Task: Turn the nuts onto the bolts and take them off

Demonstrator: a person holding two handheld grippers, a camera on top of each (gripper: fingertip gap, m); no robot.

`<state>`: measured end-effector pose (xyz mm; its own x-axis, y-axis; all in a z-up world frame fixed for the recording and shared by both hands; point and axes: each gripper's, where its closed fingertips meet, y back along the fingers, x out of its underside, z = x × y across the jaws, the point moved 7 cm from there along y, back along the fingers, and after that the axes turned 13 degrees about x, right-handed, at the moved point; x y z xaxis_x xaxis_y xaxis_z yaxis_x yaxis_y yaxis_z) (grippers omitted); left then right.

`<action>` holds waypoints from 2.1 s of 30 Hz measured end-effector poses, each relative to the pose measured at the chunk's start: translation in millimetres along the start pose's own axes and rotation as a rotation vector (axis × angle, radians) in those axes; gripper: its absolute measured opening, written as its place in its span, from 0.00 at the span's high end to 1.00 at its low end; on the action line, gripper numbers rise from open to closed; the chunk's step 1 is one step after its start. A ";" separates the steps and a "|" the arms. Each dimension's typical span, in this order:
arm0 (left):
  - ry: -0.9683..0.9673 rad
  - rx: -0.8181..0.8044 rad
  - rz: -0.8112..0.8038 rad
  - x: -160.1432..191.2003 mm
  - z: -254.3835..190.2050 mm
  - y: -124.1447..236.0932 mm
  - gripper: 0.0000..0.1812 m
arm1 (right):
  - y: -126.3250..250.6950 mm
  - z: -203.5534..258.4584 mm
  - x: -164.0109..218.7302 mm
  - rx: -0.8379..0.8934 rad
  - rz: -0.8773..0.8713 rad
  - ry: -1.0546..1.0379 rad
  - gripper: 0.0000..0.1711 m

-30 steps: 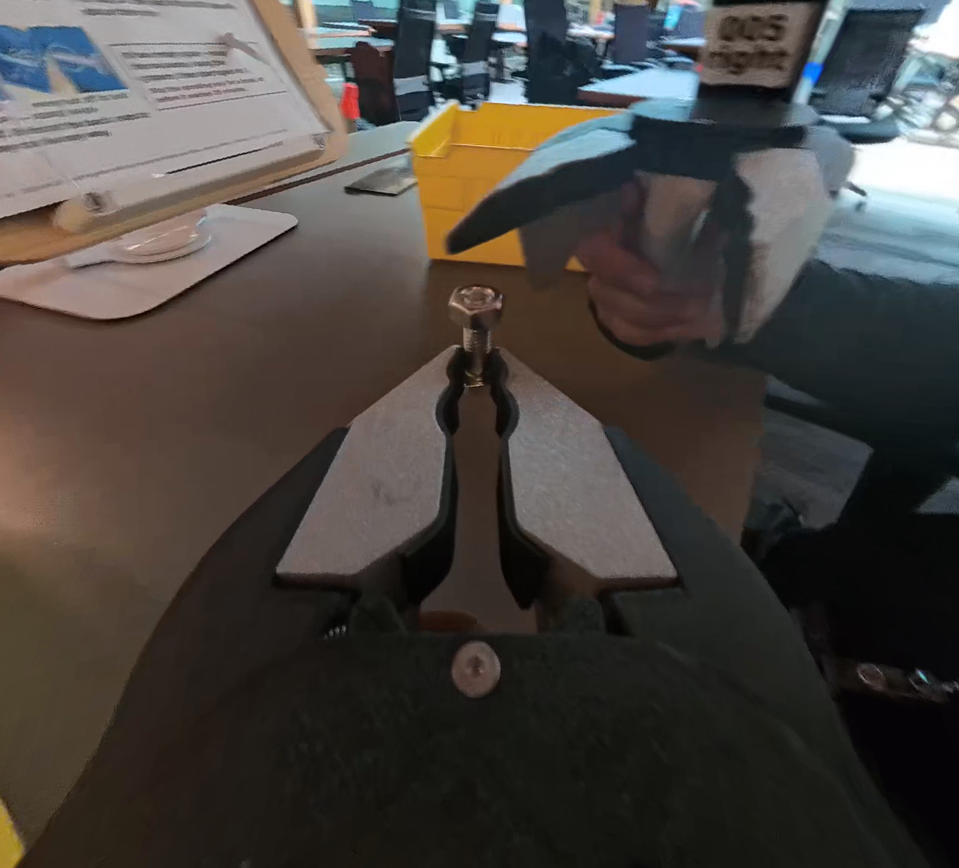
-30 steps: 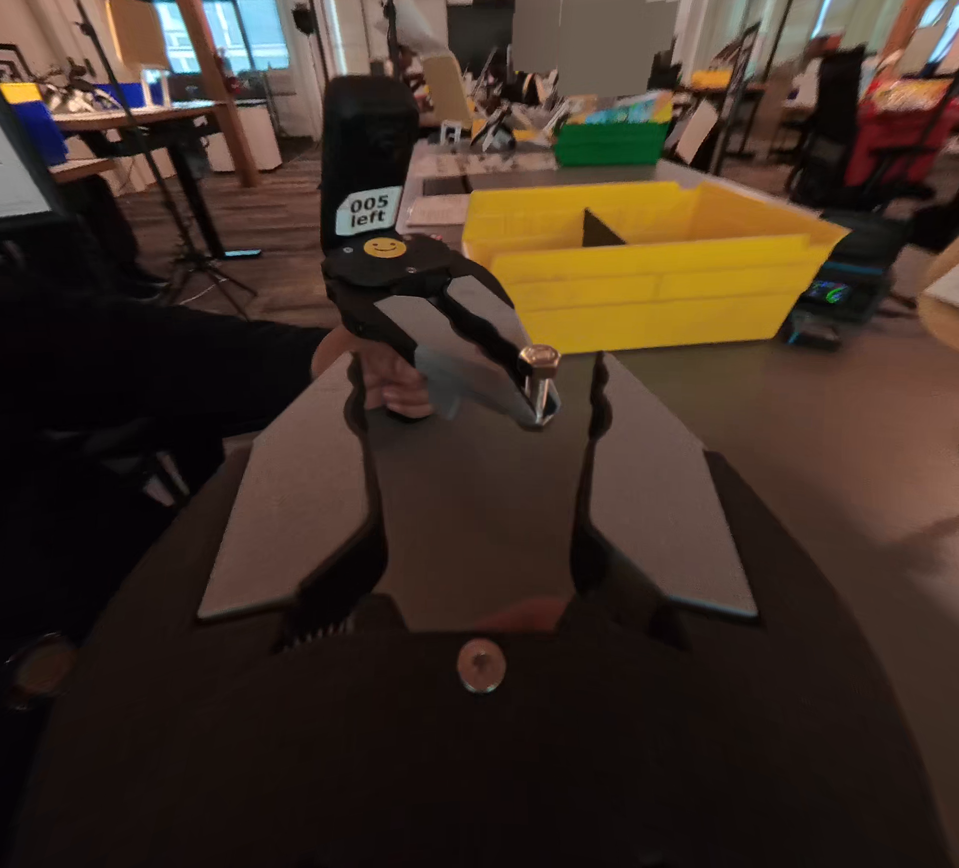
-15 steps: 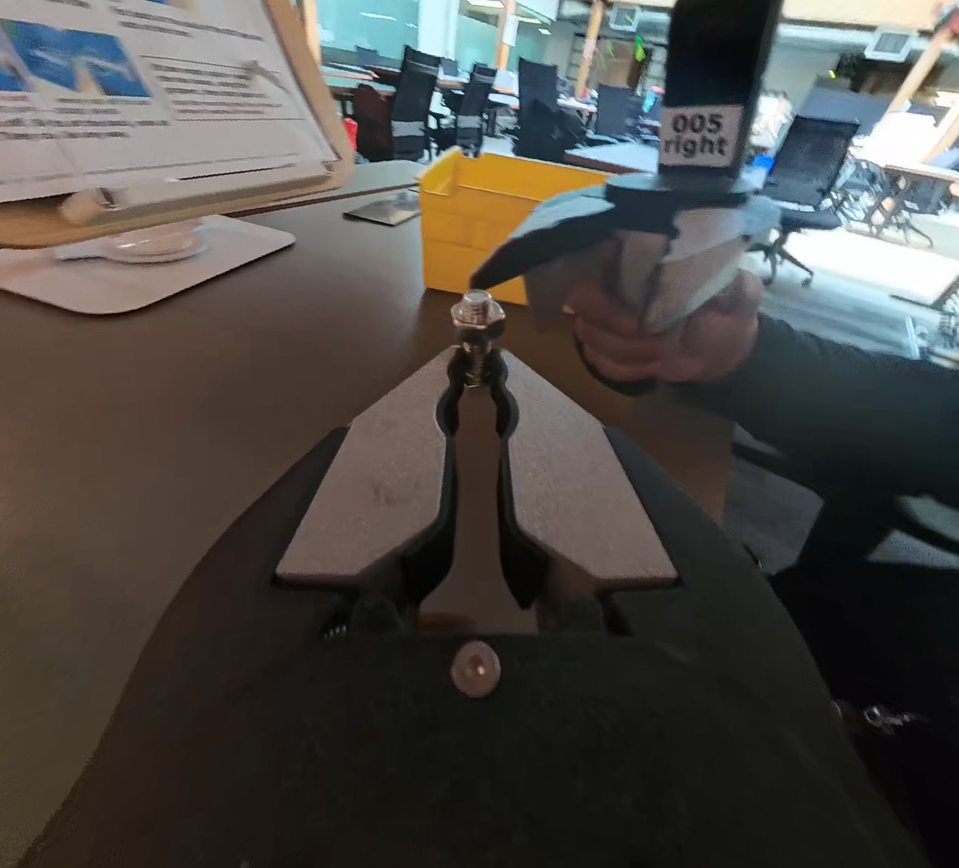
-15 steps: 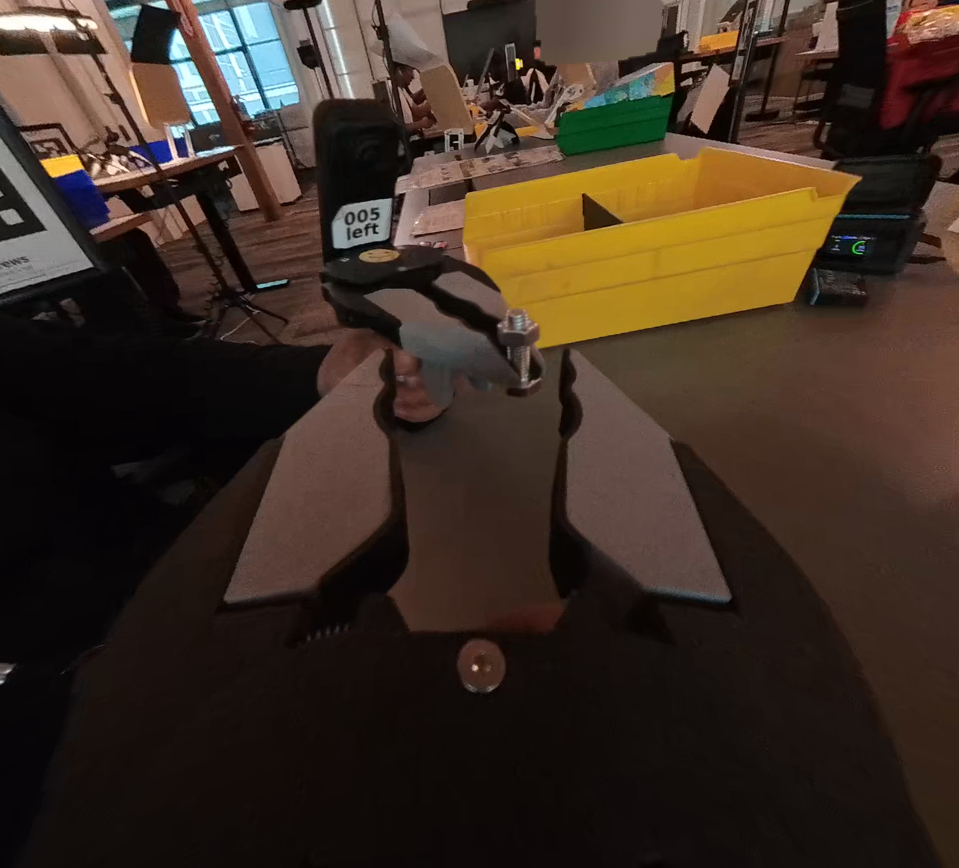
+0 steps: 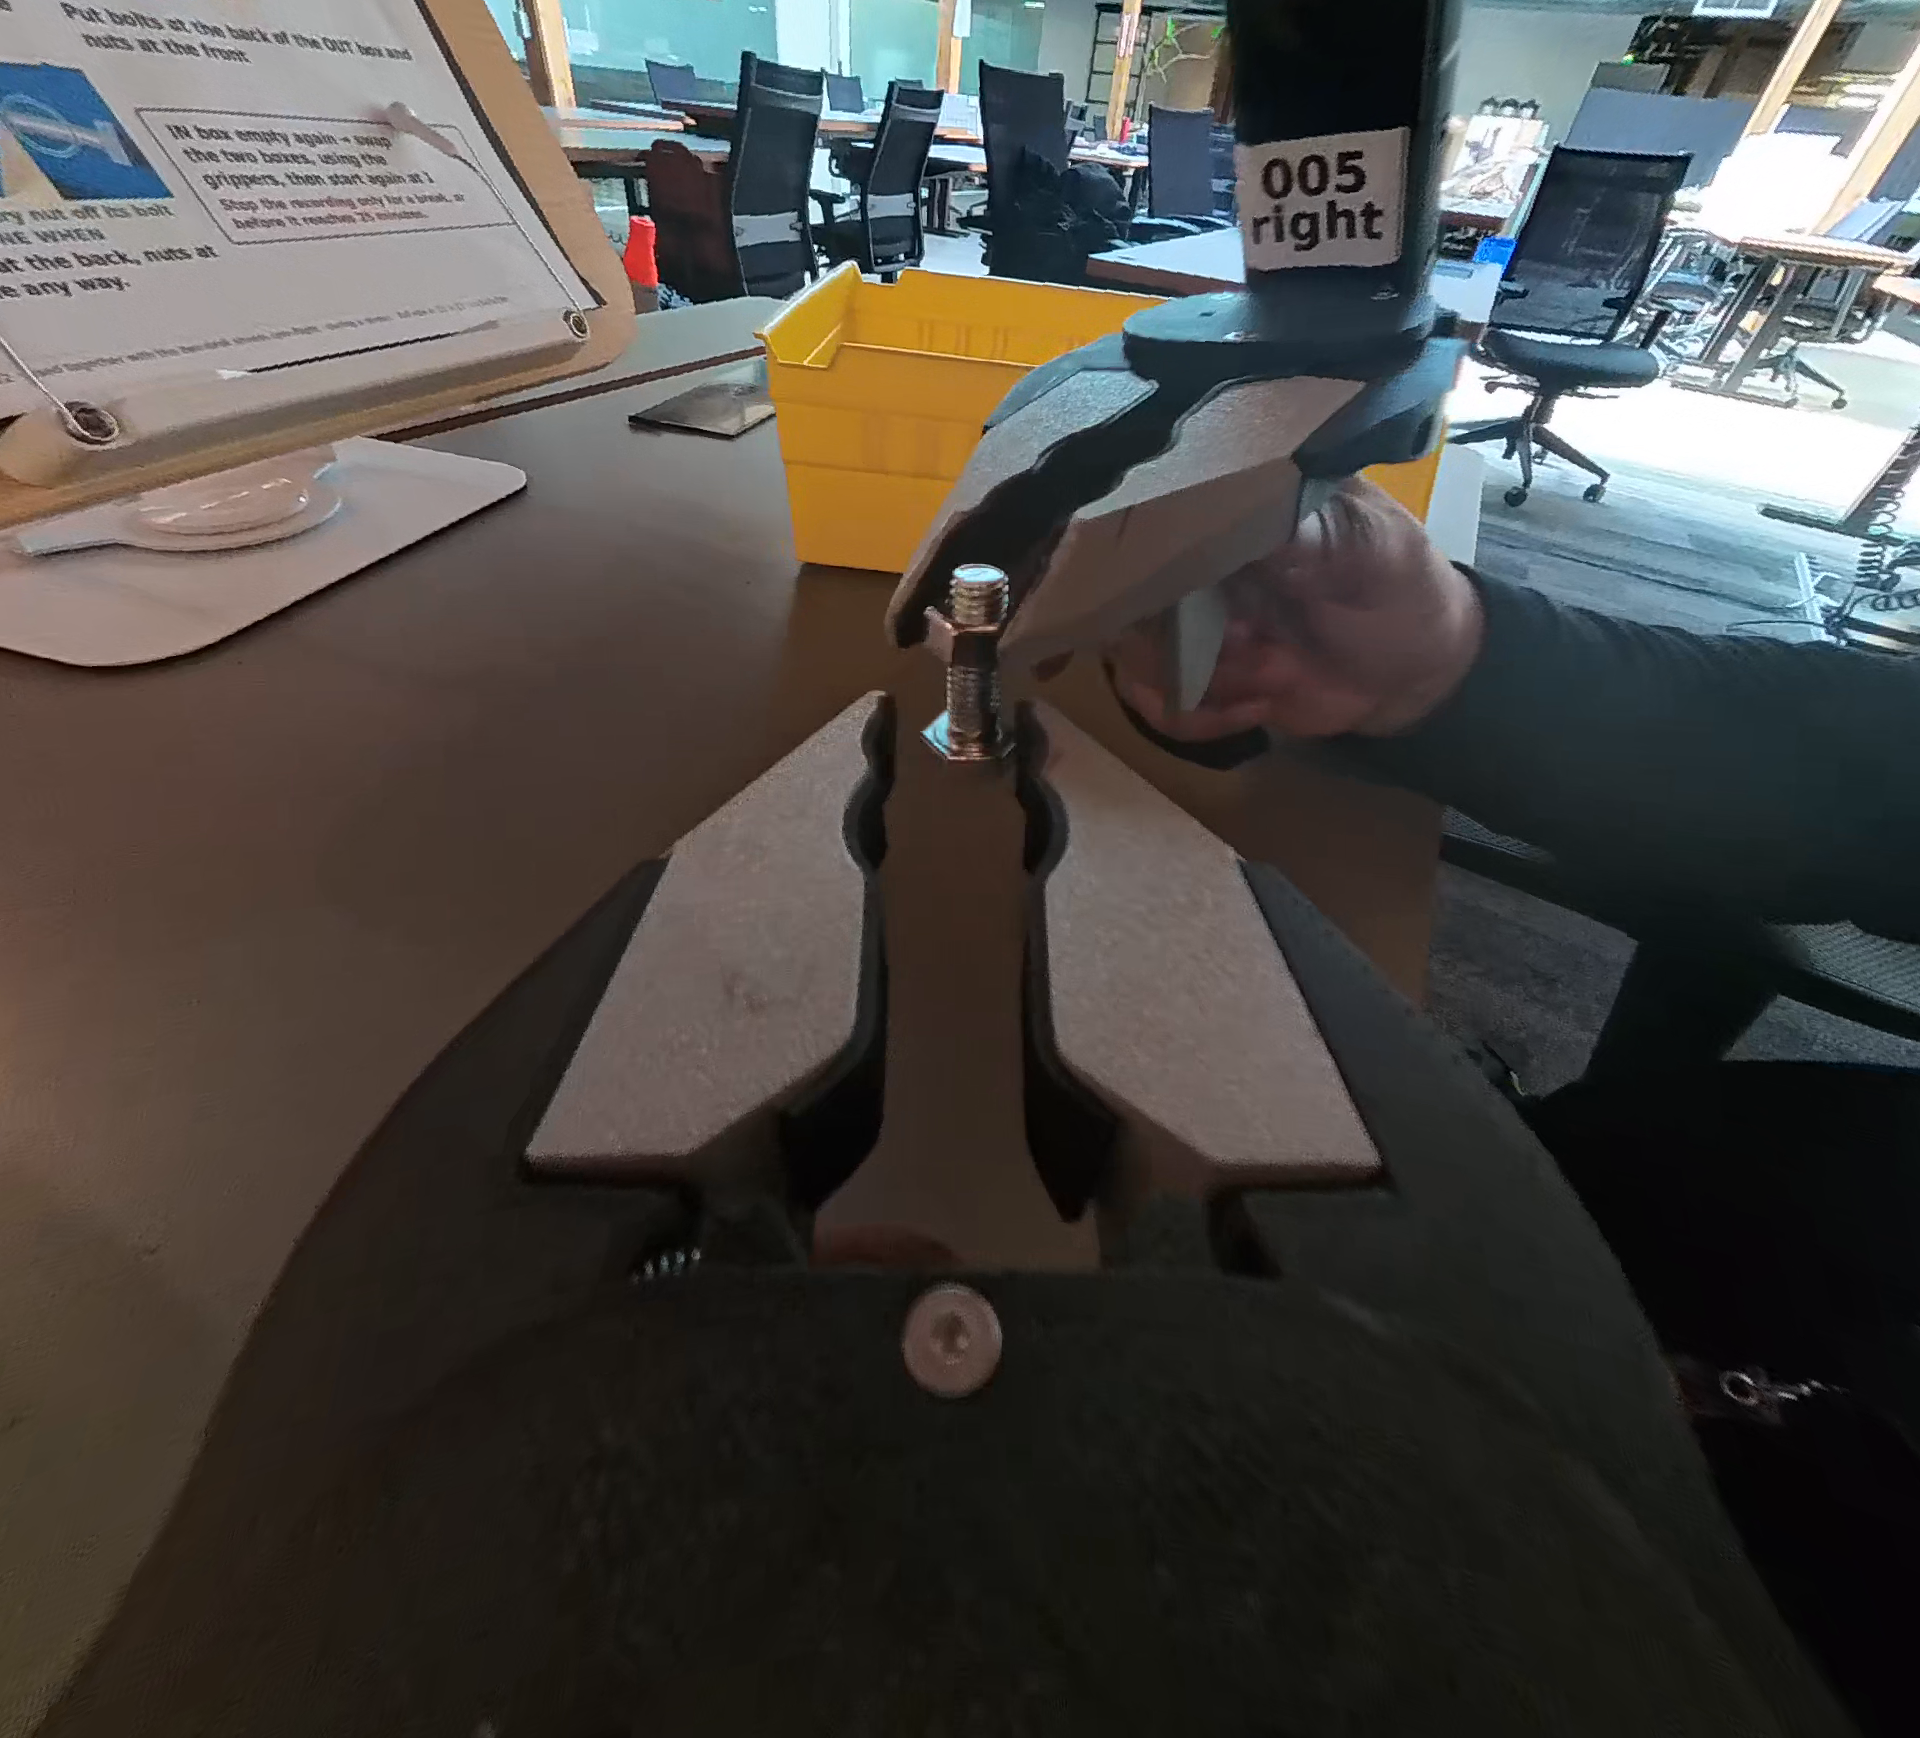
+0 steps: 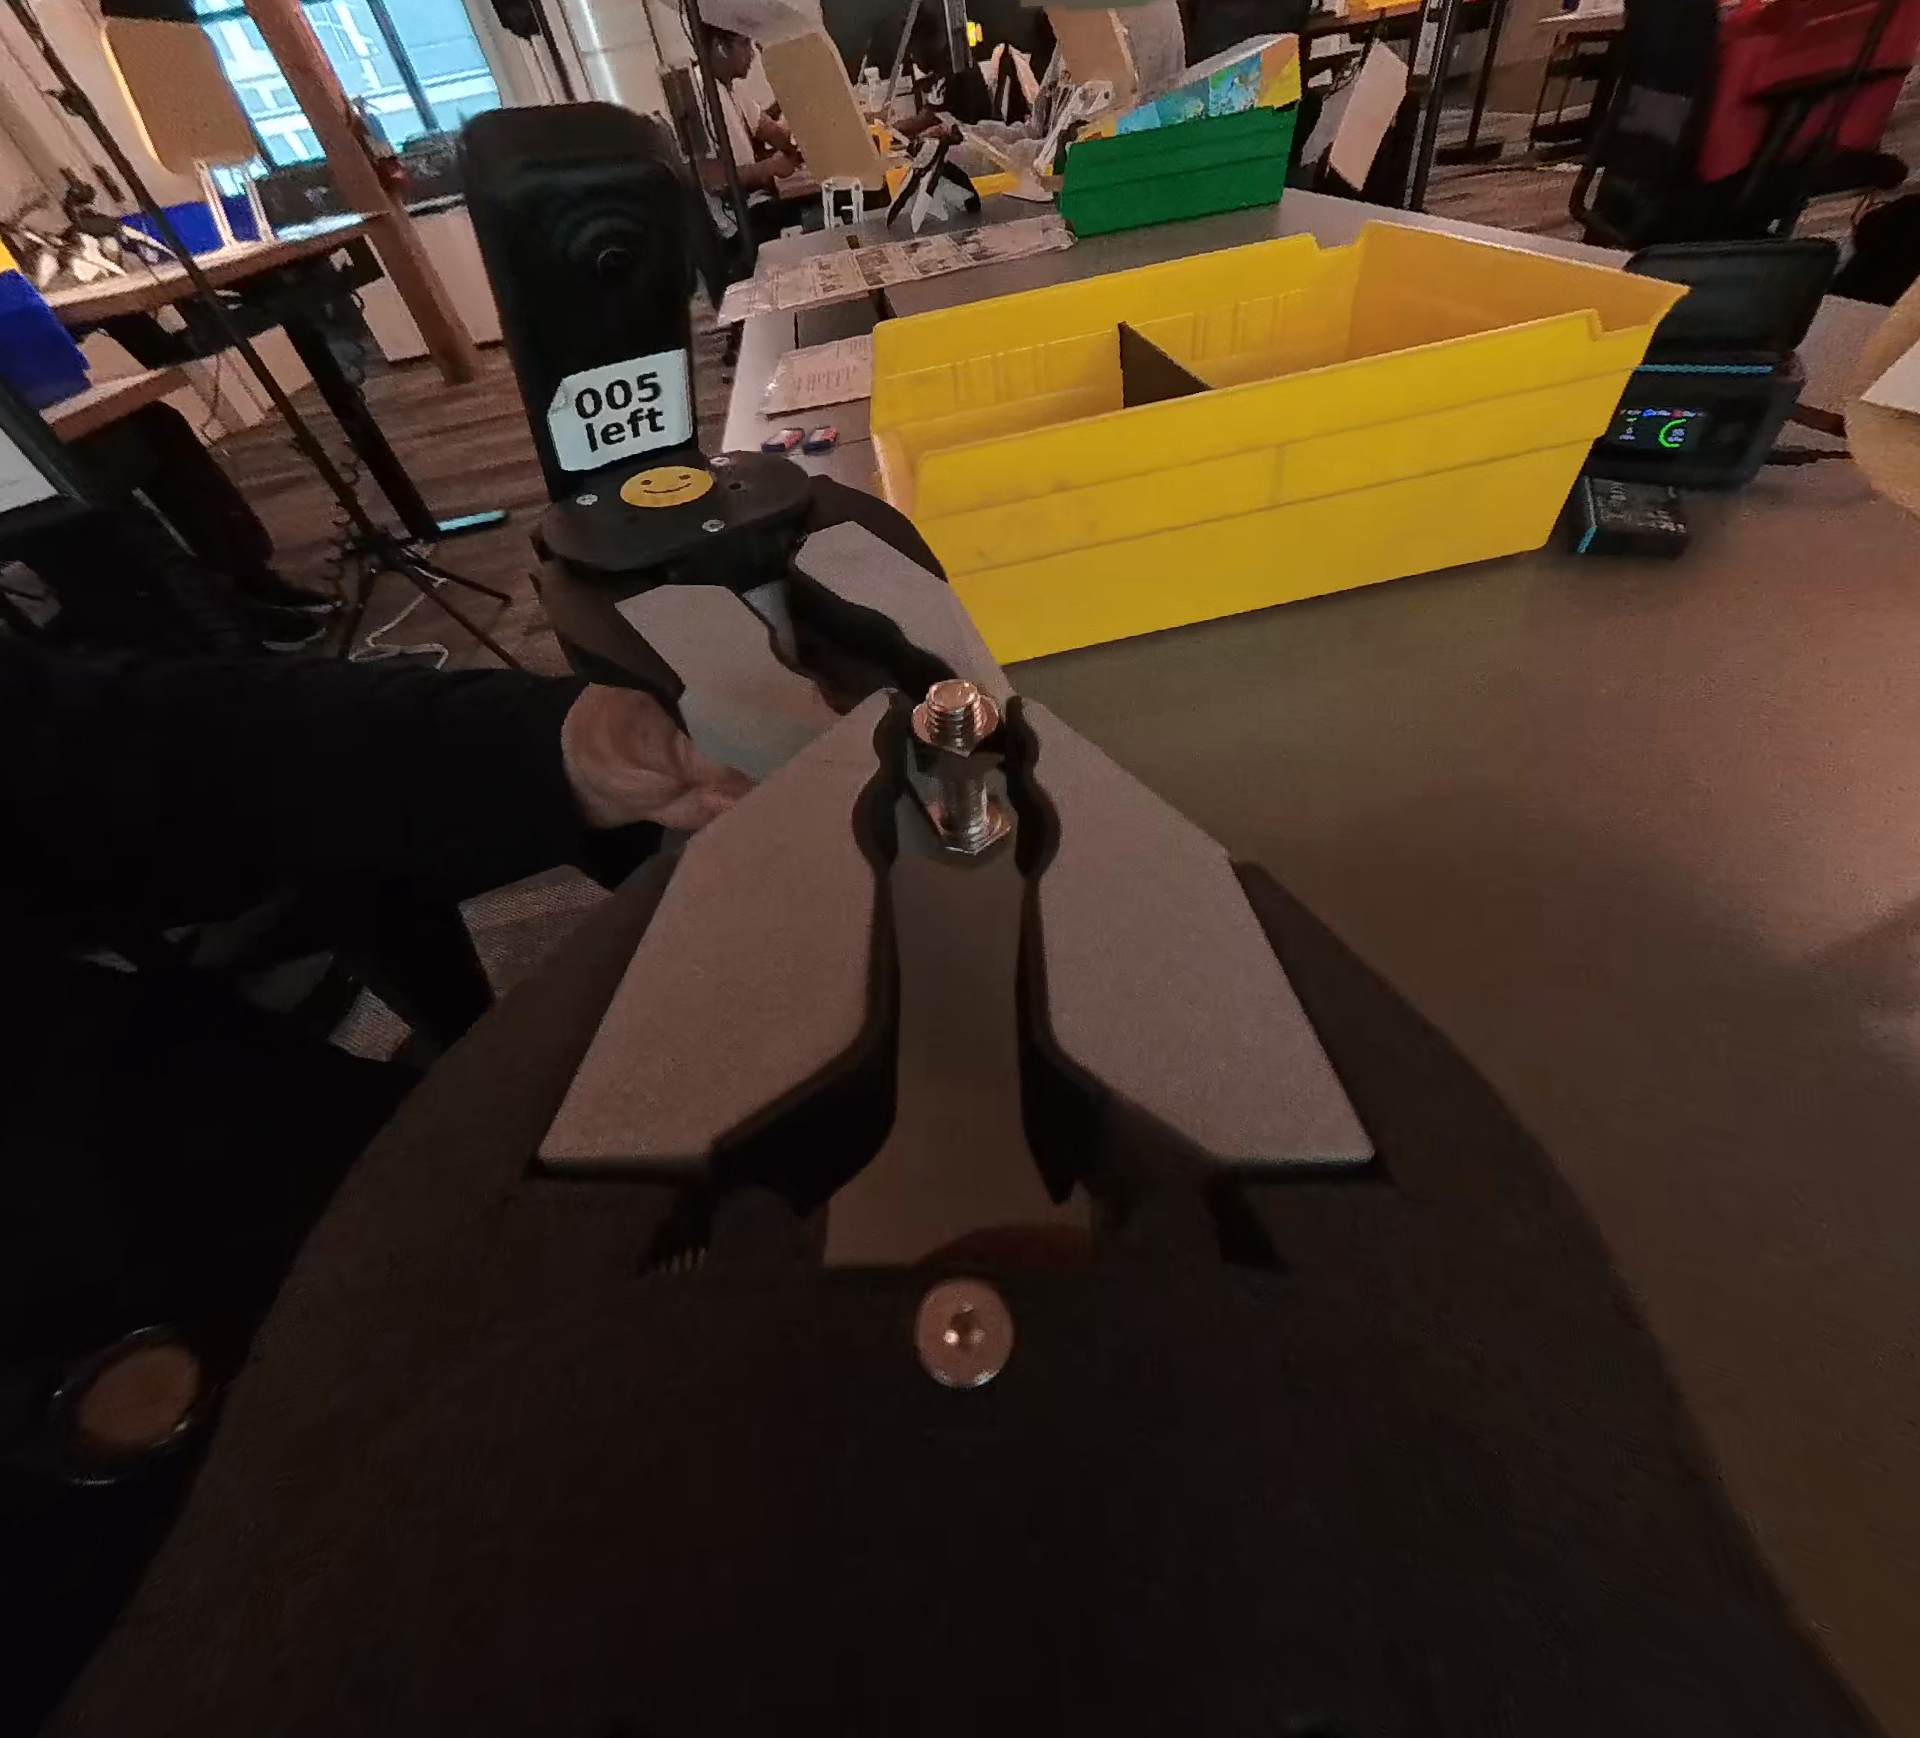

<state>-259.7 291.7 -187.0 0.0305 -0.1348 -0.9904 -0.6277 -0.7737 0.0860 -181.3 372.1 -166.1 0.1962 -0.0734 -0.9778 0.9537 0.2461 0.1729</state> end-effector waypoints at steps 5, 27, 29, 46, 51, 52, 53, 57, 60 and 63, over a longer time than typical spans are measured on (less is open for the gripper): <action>0.002 0.000 0.017 1.1 0.2 -1.2 0.96 | -3.1 -0.4 2.0 0.005 0.000 -0.031 0.91; 0.003 0.047 -0.016 -0.9 -4.4 -4.9 0.86 | 3.4 -1.9 0.6 0.109 -0.015 0.073 0.94; 0.017 0.055 -0.075 -4.0 -3.5 -1.4 0.76 | 10.0 -7.2 -3.3 0.186 -0.036 0.089 0.94; 0.154 0.101 -0.009 1.1 8.2 -9.5 0.80 | 189.1 -122.1 -68.3 0.994 0.341 0.271 0.96; 0.075 0.065 0.048 3.0 1.5 -14.6 0.81 | 185.5 -193.6 3.6 1.052 0.803 0.206 0.96; 0.059 0.057 0.063 3.6 0.1 -16.0 0.81 | 181.7 -200.3 18.5 1.034 0.888 0.207 0.96; 0.043 0.050 0.077 4.3 -1.2 -17.3 0.80 | 178.0 -205.5 31.8 1.017 0.964 0.220 0.96; 0.003 0.041 0.157 8.8 -6.5 -20.6 0.82 | 171.5 -215.5 50.5 0.994 1.039 0.204 0.84; 0.029 0.036 0.252 5.2 -9.6 -13.1 0.83 | 173.5 -203.7 23.1 1.003 0.902 0.170 0.80; 0.046 0.061 0.186 -37.7 -14.1 16.0 0.86 | 180.4 -175.7 -15.1 1.005 0.732 0.190 0.78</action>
<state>-259.9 275.7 -146.7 -0.0553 -0.3012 -0.9520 -0.6717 -0.6942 0.2587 -52.2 587.4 -141.0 0.7955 -0.0703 -0.6018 0.4038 -0.6791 0.6130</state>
